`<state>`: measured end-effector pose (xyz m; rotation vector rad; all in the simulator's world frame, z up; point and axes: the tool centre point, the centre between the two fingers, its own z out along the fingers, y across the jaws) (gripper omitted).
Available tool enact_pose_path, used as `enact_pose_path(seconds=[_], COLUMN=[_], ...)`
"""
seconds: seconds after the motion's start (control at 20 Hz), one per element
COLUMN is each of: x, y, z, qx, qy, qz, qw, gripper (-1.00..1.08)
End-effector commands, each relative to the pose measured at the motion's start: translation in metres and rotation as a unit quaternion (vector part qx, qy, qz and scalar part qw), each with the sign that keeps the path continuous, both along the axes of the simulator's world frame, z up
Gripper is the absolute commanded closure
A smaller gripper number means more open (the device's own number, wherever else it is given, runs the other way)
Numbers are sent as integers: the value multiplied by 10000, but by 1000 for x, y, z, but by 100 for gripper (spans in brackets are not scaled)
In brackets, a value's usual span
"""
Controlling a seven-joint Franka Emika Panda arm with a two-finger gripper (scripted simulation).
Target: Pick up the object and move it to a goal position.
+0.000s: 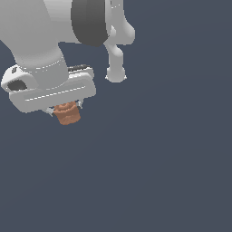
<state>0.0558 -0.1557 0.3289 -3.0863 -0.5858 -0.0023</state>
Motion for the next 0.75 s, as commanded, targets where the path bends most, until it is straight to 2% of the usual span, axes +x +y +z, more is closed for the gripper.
enact_pose_path(seconds=[0.0, 0.35, 0.7], x=[-3, -7, -7], y=[-8, -21, -25], z=[21, 57, 67], qx=[2, 0, -3], qy=[7, 7, 7], qz=[3, 3, 2], qw=[10000, 10000, 10000], gripper=[108, 108, 108])
